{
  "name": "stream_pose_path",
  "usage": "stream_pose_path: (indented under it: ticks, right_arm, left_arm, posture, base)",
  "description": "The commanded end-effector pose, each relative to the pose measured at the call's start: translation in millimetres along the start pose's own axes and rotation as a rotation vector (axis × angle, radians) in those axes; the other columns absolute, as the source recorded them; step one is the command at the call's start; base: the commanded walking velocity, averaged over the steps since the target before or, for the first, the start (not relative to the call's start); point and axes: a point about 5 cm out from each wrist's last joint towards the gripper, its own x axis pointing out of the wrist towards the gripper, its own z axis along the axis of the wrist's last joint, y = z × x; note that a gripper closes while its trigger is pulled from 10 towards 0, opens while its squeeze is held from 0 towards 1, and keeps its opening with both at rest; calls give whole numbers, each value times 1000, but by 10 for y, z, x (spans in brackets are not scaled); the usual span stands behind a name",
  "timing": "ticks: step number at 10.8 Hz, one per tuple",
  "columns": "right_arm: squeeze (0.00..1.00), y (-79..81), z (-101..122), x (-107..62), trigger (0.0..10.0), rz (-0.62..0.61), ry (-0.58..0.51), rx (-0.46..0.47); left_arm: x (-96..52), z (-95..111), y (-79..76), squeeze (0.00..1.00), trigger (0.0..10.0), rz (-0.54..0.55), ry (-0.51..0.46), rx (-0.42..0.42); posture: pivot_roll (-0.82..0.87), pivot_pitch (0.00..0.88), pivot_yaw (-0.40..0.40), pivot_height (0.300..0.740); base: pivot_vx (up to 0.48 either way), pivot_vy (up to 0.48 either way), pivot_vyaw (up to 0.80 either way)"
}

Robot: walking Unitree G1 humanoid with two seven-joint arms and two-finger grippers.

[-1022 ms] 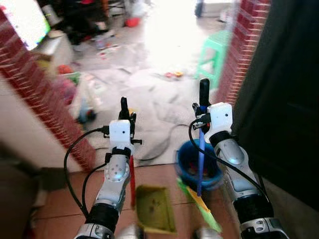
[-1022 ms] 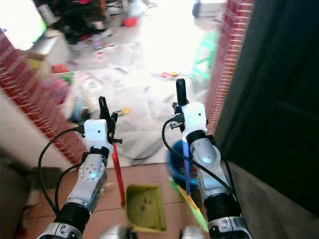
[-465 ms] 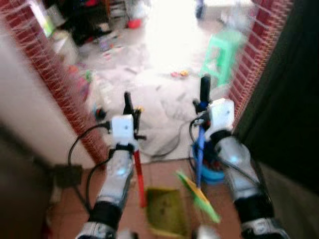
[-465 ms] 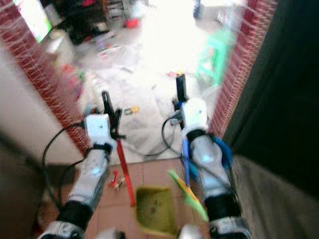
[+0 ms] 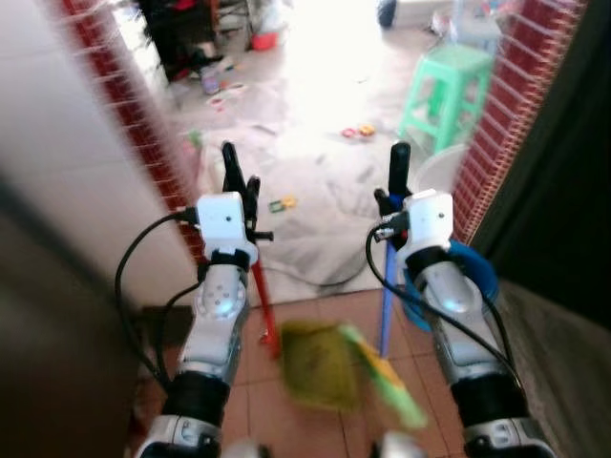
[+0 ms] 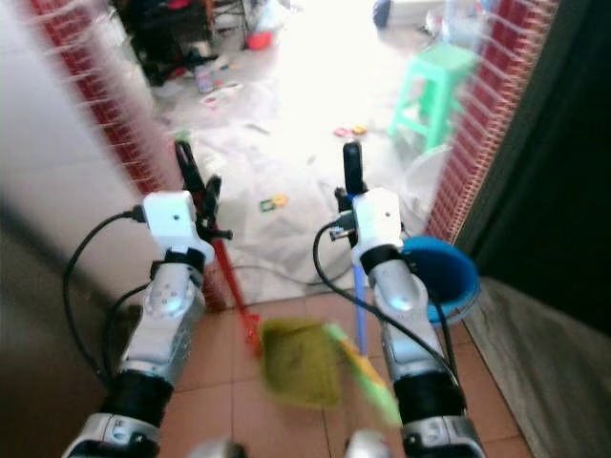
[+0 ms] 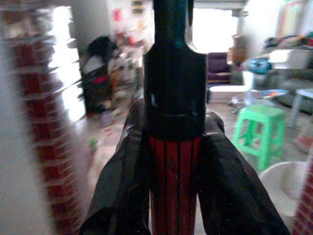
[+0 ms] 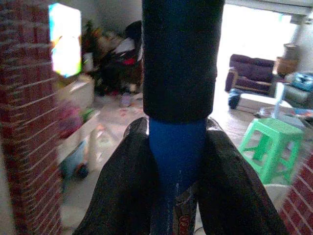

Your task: Sweep floor

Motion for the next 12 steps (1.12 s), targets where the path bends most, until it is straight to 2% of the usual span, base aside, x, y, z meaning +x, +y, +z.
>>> stream_pose_path:
  ticks: [1, 2, 3, 5, 7, 8, 9, 12]
  right_arm:
    - [0, 28, 160, 71, 10000, -8, -81, 7]
    - [0, 8, 124, 57, 10000, -22, -70, 5]
    - [0, -30, 70, 33, 10000, -48, -54, -3]
    - [0, -48, 60, 37, 10000, -66, -54, -13]
    - [0, -44, 79, 66, 10000, -64, -71, -25]
    - [0, -42, 85, 74, 10000, -63, -73, -23]
    - [0, -41, 91, 78, 10000, -63, -76, -22]
    - [0, -48, 102, 81, 10000, -65, -84, -24]
  left_arm:
    - [-31, 19, 226, 0, 10000, 39, -29, 77]
    - [-87, -36, 277, 0, 10000, 51, -3, 63]
    - [-167, -129, 365, 0, 10000, 102, 38, 8]
    - [-205, -167, 462, 0, 10000, 159, 37, -1]
    - [-219, -217, 488, 0, 10000, 183, 68, 7]
    - [-235, -262, 499, 0, 10000, 181, 91, -35]
    - [-244, -277, 533, 0, 10000, 192, 96, -35]
    - [-221, -252, 550, 0, 10000, 194, 78, -31]
  posture:
    - [-145, 0, 90, 740]
    - [-139, 0, 91, 740]
    - [-135, 0, 92, 740]
    - [-132, 0, 92, 740]
    - [-127, 0, 90, 740]
    - [-128, 0, 88, 740]
    - [-129, 0, 88, 740]
    - [-131, 0, 89, 740]
  base:
    - [0, 0, 0]
    - [0, 0, 0]
    - [0, 0, 0]
    - [0, 0, 0]
    - [0, 0, 381]
    - [0, 0, 763]
    - [0, 0, 0]
    - [305, 0, 0]
